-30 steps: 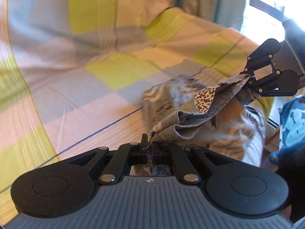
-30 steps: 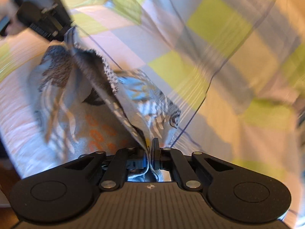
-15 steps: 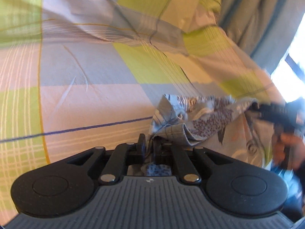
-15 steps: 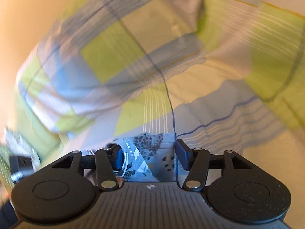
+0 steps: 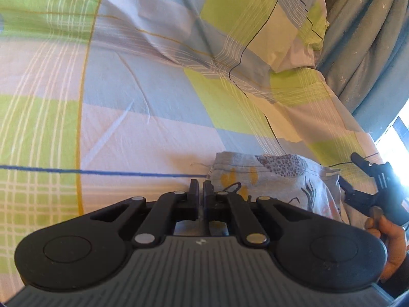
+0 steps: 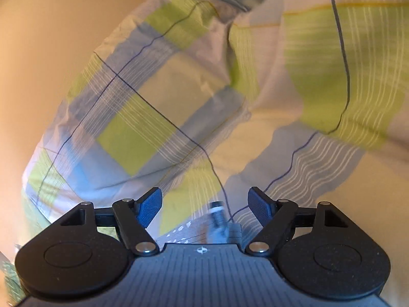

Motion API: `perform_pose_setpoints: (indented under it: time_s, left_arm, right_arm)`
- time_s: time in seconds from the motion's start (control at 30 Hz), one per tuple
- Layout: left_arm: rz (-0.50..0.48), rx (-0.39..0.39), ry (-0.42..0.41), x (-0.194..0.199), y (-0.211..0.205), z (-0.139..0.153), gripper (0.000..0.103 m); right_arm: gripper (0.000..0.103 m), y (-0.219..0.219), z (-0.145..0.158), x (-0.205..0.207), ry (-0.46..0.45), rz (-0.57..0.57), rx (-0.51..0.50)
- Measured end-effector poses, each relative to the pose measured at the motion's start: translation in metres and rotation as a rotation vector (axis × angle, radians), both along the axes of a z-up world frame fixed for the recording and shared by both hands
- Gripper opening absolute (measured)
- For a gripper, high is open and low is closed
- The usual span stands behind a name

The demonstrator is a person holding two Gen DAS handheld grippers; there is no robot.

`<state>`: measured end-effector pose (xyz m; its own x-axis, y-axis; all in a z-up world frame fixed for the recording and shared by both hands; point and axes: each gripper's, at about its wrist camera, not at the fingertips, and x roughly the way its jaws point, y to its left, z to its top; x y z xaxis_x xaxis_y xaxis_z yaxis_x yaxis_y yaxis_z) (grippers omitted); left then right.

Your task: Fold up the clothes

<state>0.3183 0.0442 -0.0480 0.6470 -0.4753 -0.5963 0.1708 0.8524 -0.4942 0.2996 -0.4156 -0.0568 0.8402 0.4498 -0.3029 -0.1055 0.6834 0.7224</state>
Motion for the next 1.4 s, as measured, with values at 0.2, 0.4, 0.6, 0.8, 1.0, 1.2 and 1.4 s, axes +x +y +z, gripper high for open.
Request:
perform_pose_setpoints:
  time_s: [0.2, 0.4, 0.6, 0.8, 1.0, 1.2, 1.4]
  left_arm:
    - [-0.068, 0.022, -0.009, 0.004, -0.01, 0.007, 0.02]
    - [-0.135, 0.115, -0.043, 0.002, -0.029, 0.006, 0.024]
    - [-0.129, 0.187, -0.059, -0.001, -0.037, 0.004, 0.003]
    - [-0.094, 0.194, -0.088, -0.004, -0.034, 0.007, 0.0]
    - [-0.078, 0.191, -0.08, -0.005, -0.031, 0.007, 0.001]
    - [-0.073, 0.156, -0.072, -0.006, -0.026, 0.009, 0.003]
    - [-0.061, 0.18, -0.108, -0.011, -0.028, 0.012, 0.004]
  right_arm:
    - [0.077, 0.018, -0.001, -0.019, 0.097, -0.004, -0.213]
    - [0.078, 0.027, -0.009, -0.028, 0.141, 0.018, -0.24]
    - [0.021, 0.033, -0.011, -0.005, 0.133, 0.036, -0.29]
    - [0.004, 0.033, 0.007, 0.006, 0.028, 0.033, -0.29]
    - [0.022, 0.018, -0.008, 0.003, 0.127, -0.02, -0.269]
    - [0.071, 0.01, -0.015, -0.01, 0.171, 0.069, -0.139]
    - [0.032, 0.036, -0.024, 0.002, 0.205, 0.193, -0.165]
